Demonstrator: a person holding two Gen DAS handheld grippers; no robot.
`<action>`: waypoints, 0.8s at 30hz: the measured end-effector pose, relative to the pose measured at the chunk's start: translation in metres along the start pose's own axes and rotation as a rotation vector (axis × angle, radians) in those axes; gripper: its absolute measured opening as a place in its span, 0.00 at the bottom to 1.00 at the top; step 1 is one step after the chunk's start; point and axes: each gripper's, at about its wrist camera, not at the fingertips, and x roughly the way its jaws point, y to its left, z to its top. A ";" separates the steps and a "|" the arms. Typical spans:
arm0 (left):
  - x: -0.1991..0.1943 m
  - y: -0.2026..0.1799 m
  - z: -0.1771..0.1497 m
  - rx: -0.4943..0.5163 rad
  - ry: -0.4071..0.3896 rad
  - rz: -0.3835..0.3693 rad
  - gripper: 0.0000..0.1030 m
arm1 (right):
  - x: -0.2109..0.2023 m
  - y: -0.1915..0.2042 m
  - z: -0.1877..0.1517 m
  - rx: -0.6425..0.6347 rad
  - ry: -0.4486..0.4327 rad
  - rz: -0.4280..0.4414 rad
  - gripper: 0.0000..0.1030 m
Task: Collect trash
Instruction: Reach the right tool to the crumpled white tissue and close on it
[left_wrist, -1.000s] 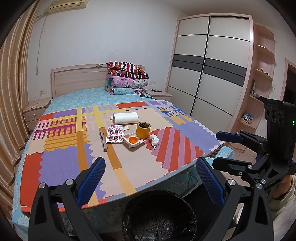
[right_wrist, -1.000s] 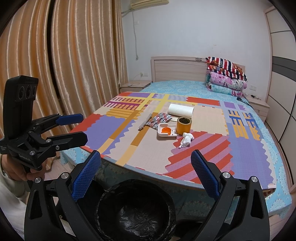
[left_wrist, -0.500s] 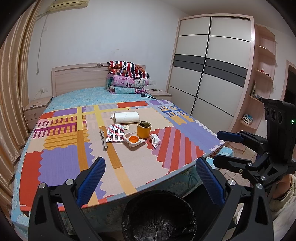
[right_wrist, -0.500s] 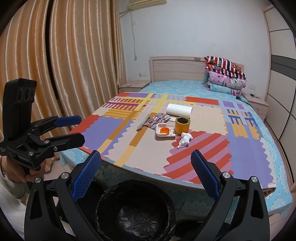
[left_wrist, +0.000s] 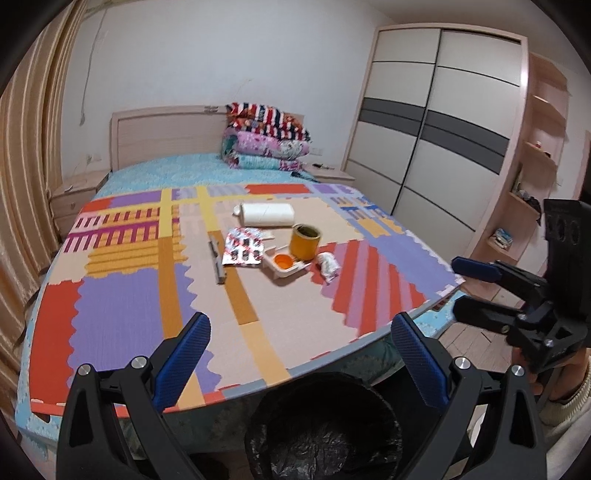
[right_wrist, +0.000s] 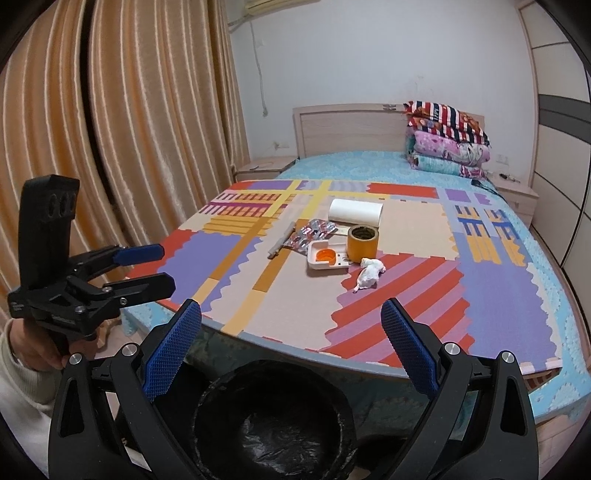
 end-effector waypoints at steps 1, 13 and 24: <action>0.005 0.004 0.001 -0.011 0.014 0.005 0.92 | 0.003 -0.001 0.002 0.001 -0.001 -0.006 0.96; 0.052 0.048 0.018 -0.082 0.067 0.063 0.92 | 0.051 -0.035 0.015 0.033 0.029 -0.065 0.95; 0.094 0.073 0.034 -0.099 0.118 0.111 0.92 | 0.099 -0.065 0.020 0.099 0.109 -0.085 0.67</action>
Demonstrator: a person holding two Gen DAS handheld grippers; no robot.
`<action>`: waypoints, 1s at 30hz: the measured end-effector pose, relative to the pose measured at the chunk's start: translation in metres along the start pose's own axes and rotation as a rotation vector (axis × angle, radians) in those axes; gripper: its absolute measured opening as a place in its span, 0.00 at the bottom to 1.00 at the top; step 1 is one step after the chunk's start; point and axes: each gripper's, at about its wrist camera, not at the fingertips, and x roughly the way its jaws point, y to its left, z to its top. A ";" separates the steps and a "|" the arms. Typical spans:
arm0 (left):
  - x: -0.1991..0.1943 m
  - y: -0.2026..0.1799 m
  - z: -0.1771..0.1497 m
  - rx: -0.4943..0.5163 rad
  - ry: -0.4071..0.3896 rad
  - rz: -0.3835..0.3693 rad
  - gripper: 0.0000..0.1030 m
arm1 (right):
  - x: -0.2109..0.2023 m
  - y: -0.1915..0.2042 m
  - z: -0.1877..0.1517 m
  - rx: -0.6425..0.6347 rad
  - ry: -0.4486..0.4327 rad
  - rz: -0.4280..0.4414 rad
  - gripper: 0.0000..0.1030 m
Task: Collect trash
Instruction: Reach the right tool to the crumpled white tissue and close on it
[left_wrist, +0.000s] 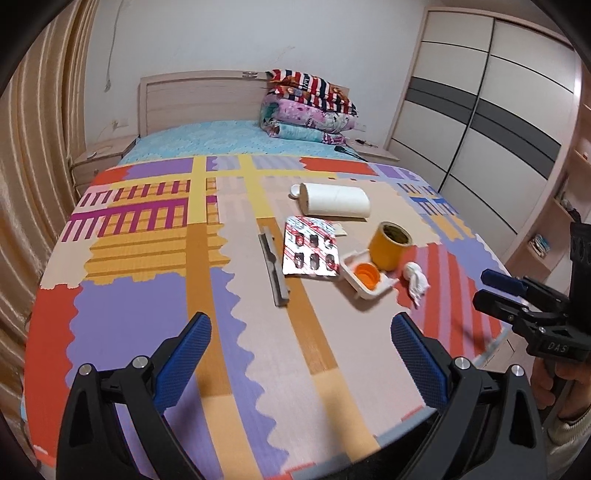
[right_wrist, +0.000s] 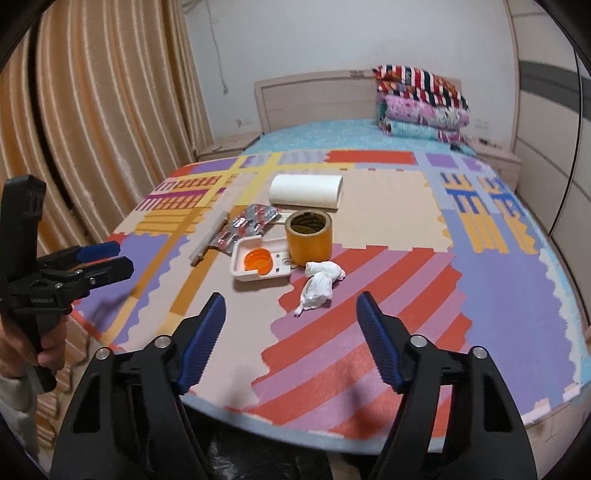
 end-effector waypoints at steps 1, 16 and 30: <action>0.004 0.002 0.002 -0.003 0.002 0.002 0.91 | 0.006 -0.002 0.002 0.003 0.007 -0.004 0.65; 0.064 0.021 0.009 -0.048 0.092 0.020 0.65 | 0.065 -0.015 0.014 0.006 0.095 -0.071 0.35; 0.084 0.023 0.017 -0.004 0.124 0.012 0.18 | 0.093 -0.022 0.019 0.033 0.131 -0.051 0.28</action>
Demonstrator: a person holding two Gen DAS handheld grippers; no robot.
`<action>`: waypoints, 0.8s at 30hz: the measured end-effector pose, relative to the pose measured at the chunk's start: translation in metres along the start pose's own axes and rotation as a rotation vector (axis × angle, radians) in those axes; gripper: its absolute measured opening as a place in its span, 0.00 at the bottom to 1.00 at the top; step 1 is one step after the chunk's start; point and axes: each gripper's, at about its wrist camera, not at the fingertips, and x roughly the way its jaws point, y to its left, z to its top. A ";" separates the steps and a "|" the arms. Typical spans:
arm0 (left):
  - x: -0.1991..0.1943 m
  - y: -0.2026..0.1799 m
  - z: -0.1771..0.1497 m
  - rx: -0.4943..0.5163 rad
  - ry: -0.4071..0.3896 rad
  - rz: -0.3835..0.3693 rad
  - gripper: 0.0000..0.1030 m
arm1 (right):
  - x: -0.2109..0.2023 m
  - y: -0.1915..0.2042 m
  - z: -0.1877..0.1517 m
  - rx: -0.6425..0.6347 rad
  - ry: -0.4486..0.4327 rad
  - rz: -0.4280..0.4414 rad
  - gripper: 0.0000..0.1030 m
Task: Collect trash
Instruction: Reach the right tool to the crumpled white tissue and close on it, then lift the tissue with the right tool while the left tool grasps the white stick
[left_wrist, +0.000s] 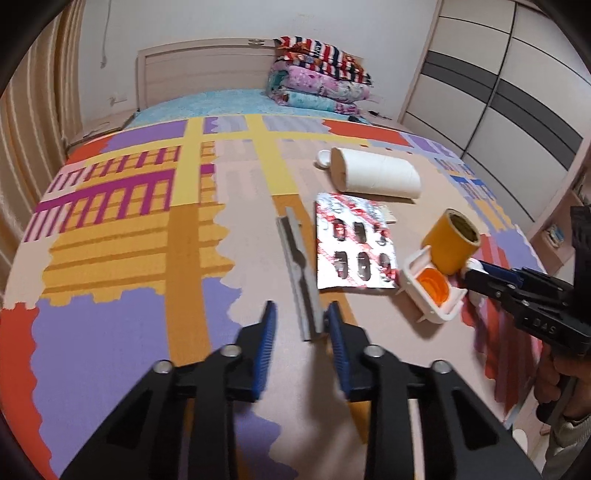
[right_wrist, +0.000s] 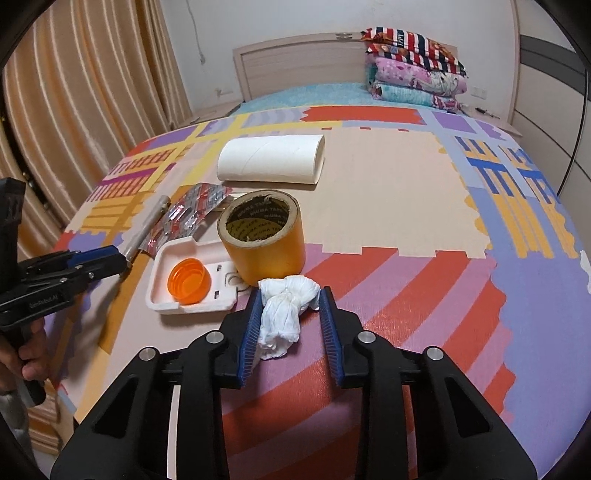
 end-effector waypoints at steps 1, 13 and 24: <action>0.001 -0.002 0.000 0.005 -0.002 -0.005 0.15 | 0.000 0.000 0.000 -0.001 -0.002 -0.004 0.28; -0.010 -0.010 -0.009 0.003 -0.018 -0.020 0.04 | -0.012 0.001 -0.008 -0.001 -0.026 0.000 0.23; -0.049 -0.014 -0.028 -0.015 -0.074 -0.041 0.04 | -0.038 0.005 -0.023 -0.007 -0.059 0.022 0.23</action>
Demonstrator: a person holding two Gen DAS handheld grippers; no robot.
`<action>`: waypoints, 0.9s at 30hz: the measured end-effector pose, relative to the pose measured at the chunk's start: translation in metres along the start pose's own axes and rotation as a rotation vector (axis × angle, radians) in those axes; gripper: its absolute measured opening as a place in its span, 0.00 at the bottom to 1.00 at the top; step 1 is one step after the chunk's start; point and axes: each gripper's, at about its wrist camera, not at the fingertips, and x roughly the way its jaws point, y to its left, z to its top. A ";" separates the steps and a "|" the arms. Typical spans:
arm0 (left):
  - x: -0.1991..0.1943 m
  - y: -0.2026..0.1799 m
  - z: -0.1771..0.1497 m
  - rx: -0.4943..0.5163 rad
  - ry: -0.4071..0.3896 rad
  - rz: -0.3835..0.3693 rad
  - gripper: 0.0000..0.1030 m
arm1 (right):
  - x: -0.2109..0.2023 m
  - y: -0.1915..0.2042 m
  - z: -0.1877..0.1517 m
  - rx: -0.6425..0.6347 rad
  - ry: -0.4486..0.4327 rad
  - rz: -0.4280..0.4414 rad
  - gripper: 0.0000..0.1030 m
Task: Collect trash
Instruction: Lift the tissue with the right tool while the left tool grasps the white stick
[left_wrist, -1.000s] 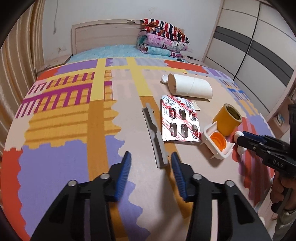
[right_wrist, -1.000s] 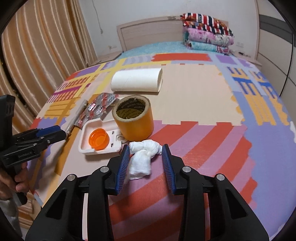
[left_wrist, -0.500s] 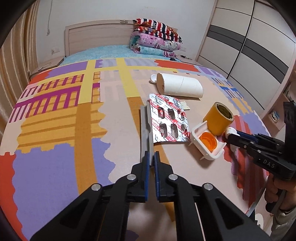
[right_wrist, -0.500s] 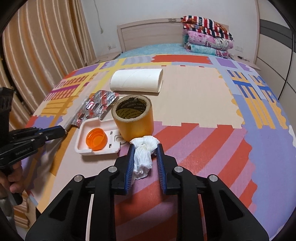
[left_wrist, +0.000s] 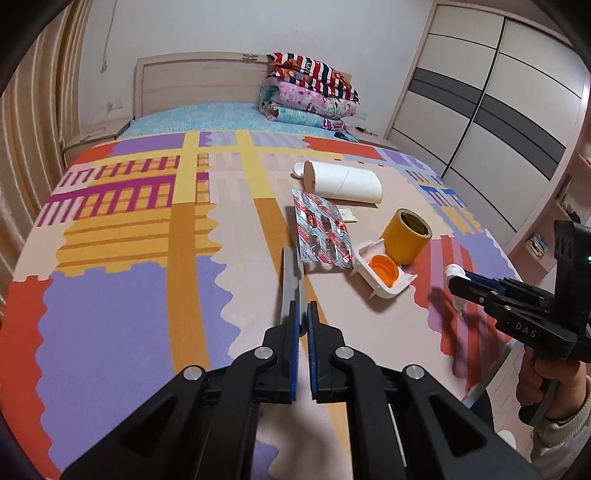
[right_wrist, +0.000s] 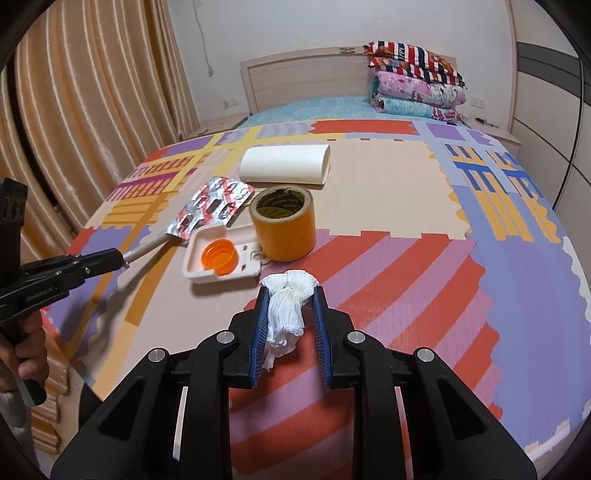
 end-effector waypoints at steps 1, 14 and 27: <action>-0.002 -0.001 -0.001 -0.001 -0.003 0.000 0.04 | -0.003 0.000 -0.001 0.000 -0.002 0.002 0.23; -0.039 -0.014 -0.017 0.018 -0.056 -0.028 0.03 | -0.038 0.016 -0.017 -0.033 -0.036 0.026 0.23; -0.086 -0.055 -0.046 0.099 -0.080 -0.116 0.03 | -0.079 0.043 -0.042 -0.102 -0.049 0.071 0.23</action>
